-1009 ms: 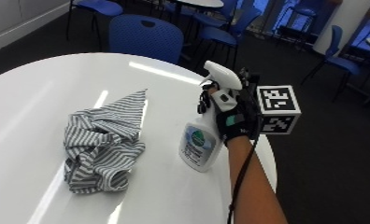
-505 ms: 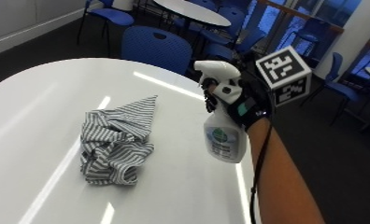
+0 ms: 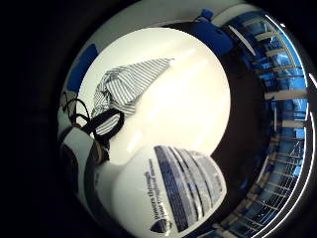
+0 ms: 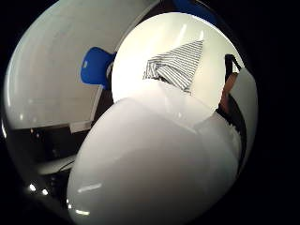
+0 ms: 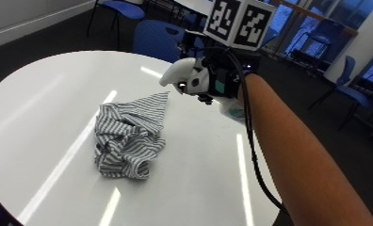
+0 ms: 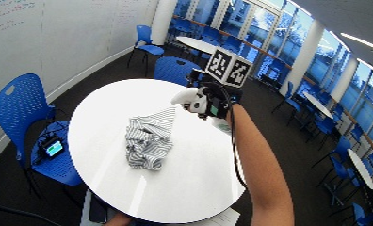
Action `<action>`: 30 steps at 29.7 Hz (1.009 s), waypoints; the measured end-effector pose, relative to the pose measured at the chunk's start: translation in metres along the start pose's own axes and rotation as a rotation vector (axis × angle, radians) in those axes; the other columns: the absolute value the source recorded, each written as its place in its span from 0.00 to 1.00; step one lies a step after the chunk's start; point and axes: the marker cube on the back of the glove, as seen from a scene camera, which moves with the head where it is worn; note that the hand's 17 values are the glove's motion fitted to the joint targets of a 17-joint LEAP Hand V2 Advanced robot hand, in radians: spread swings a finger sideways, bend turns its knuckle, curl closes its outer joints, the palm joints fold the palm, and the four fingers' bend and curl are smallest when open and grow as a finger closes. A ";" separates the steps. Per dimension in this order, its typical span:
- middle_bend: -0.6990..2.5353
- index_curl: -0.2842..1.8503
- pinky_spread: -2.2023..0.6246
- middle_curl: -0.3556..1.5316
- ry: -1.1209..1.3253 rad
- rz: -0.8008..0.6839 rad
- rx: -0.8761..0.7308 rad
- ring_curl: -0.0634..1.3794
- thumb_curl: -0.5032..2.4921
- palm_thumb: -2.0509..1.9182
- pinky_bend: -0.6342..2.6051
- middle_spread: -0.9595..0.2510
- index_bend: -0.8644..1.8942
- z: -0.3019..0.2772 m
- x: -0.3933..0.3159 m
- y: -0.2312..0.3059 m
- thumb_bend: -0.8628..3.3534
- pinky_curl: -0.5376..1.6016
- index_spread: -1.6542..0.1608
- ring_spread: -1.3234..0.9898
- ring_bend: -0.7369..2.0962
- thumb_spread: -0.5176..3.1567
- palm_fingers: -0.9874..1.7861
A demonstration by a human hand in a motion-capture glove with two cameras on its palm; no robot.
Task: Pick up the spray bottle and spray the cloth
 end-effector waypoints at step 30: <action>0.43 0.42 0.67 0.48 0.550 0.086 -0.361 0.38 0.44 0.75 0.32 0.60 0.45 0.071 -0.012 -0.007 0.20 0.43 0.75 0.47 0.51 0.24 0.85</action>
